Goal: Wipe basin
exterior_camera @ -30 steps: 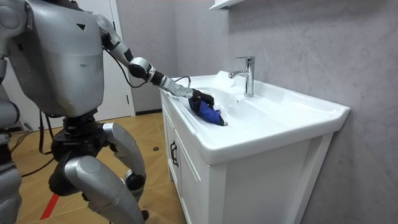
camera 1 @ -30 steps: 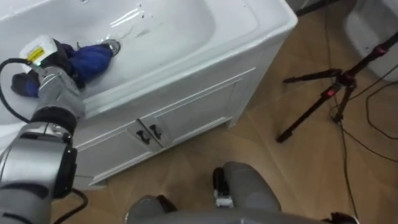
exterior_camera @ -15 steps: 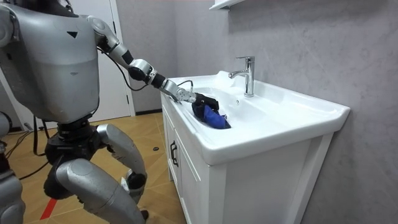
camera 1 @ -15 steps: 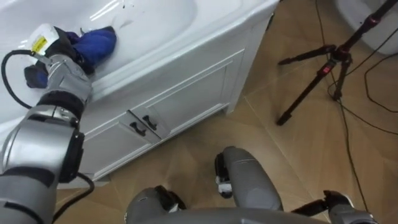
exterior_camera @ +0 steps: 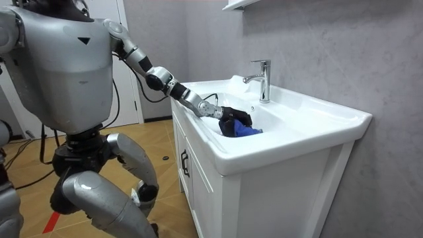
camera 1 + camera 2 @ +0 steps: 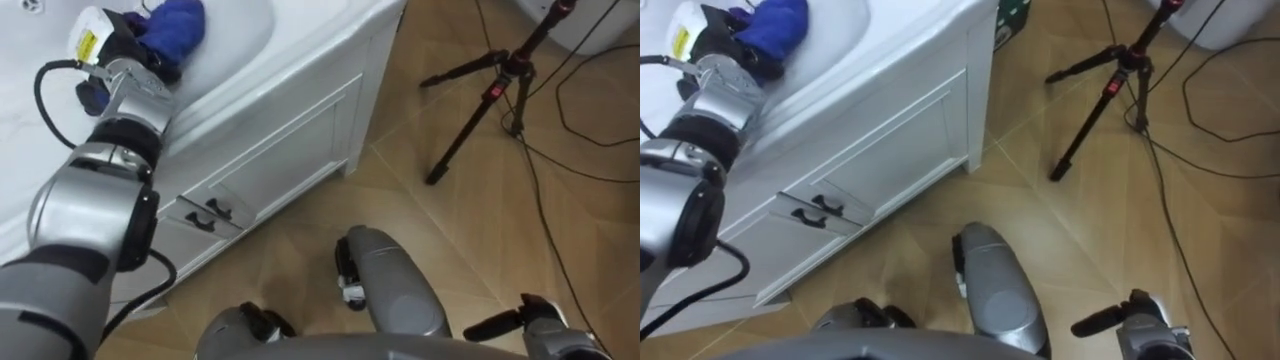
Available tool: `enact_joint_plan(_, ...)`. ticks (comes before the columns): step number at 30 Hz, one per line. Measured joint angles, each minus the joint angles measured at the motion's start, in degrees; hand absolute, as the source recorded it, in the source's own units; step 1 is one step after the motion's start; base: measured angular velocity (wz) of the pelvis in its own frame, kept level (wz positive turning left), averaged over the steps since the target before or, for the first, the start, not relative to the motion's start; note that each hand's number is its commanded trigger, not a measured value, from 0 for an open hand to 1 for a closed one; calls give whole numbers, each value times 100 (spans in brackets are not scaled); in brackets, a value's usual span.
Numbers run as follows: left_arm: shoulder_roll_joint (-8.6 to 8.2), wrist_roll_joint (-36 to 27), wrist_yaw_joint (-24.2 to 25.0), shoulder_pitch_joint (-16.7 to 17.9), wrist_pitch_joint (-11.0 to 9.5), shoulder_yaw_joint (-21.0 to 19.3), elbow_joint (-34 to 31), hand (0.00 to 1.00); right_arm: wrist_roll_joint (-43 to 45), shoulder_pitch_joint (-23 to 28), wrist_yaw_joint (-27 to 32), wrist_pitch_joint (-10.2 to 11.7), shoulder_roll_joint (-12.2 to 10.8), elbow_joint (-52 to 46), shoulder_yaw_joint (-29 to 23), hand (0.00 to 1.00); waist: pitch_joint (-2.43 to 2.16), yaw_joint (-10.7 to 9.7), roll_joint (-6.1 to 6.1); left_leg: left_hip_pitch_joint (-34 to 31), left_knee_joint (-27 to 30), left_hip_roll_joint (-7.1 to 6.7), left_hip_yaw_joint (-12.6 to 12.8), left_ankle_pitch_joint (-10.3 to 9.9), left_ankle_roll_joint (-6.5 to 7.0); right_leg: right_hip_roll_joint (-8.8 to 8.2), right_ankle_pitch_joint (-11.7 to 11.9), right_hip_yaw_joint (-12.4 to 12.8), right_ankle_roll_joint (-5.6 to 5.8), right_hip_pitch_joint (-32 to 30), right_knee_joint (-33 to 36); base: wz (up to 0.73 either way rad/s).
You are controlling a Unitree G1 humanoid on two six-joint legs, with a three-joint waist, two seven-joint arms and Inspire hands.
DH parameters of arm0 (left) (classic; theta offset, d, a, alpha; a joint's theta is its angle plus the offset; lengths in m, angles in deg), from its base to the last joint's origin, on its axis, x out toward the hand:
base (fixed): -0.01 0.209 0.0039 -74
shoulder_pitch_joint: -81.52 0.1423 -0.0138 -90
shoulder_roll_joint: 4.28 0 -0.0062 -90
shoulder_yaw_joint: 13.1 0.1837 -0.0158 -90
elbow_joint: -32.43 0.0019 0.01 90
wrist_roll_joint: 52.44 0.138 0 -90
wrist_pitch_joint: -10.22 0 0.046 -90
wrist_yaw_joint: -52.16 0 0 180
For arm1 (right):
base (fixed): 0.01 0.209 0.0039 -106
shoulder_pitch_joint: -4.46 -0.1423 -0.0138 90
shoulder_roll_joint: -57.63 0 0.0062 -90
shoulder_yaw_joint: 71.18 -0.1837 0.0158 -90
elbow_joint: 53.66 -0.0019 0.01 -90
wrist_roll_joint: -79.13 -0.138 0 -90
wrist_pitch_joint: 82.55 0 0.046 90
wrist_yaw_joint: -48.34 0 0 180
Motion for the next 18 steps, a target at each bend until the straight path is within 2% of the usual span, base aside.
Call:
enact_joint_plan(1, 2, 0, -30, -2, -2, 0, 0, 100, -1, 4, 6, 0, 1, 3, 17, 0, 12, -13, -20, 1, 1, 6, -3, -4, -6, 2, -10, -1, -7, -2, 7, 0)
enact_joint_plan(2, 4, -3, -99, -24, -4, -3, -2, 100, 0, 7, 10, 1, 1, -3, 56, 0, -2, -16, 4, 7, 0, 20, -2, -7, -17, 10, -19, 5, -22, -9, 14, -5)
enact_joint_plan(3, 8, -41, -159, -52, -14, -7, -2, 100, -1, 6, 10, 8, 1, -18, 75, 0, 11, -15, -18, 18, -5, 30, 4, -8, -24, 25, -33, 14, -36, -13, 22, -6)
enact_joint_plan(5, 24, -233, -265, -67, -65, -12, -2, 100, 2, -21, 16, 29, 3, -21, 74, 0, 7, -8, -12, 15, 11, 81, 13, -18, -52, 103, -41, 34, -50, -18, 16, -7)
enact_joint_plan(9, 28, -615, -388, -66, -164, -81, -3, 100, -22, -7, 73, 198, 3, -21, 73, 0, -4, -5, 6, 13, 32, 109, -10, -27, -73, 142, -58, 71, -79, -14, 33, -1)
enact_joint_plan(13, 27, -717, -453, -66, -288, -132, -3, 100, -42, 41, 77, 318, 0, -23, 73, 0, -9, -11, 14, -11, 87, 153, -37, -22, -111, 204, -69, 103, -79, -14, 52, -1)
enact_joint_plan(18, 29, -907, -691, -66, -360, -171, 0, 100, -247, 111, 132, 323, 1, 8, 72, 0, -9, -15, 14, -9, 188, 214, -42, -42, -154, 279, -90, 144, -84, -11, 119, -7)
